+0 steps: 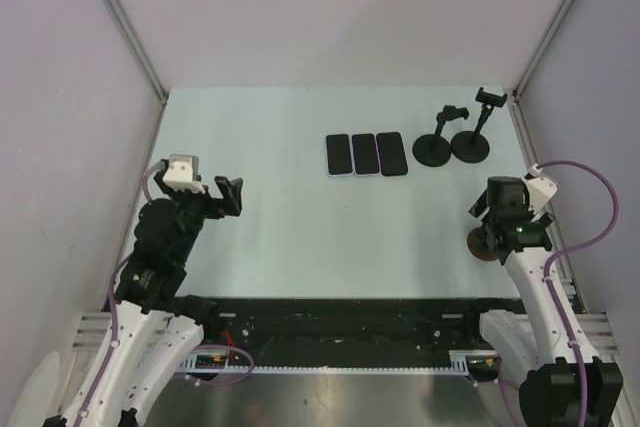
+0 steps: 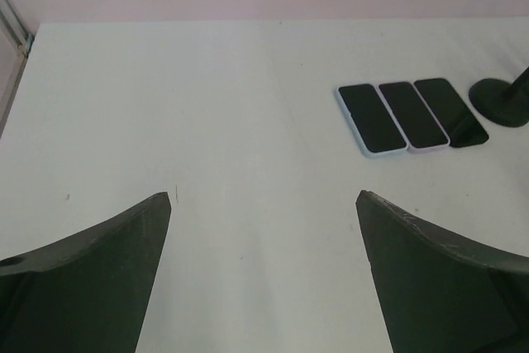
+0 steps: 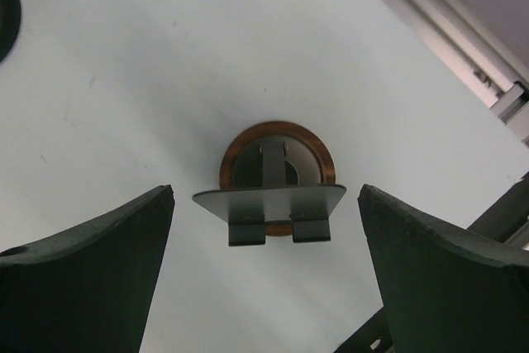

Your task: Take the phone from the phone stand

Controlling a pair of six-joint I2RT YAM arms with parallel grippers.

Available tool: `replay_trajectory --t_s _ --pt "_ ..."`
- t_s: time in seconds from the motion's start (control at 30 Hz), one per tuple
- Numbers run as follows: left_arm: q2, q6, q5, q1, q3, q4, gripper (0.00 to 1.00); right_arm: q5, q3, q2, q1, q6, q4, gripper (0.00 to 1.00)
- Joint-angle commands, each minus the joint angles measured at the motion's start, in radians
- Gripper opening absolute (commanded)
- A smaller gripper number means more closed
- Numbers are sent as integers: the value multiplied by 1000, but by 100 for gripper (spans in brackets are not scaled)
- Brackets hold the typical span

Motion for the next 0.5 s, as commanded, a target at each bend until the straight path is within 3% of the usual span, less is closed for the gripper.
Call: replay_trajectory --t_s 0.0,0.27,0.47 --pt "-11 49 -31 9 -14 -5 100 -44 -55 -16 -10 38 72 99" --pt "-43 49 -51 9 -26 -2 100 -14 -109 -34 -13 23 102 95" --pt "-54 47 -50 9 -28 -3 100 -24 -130 -22 -15 23 145 84"
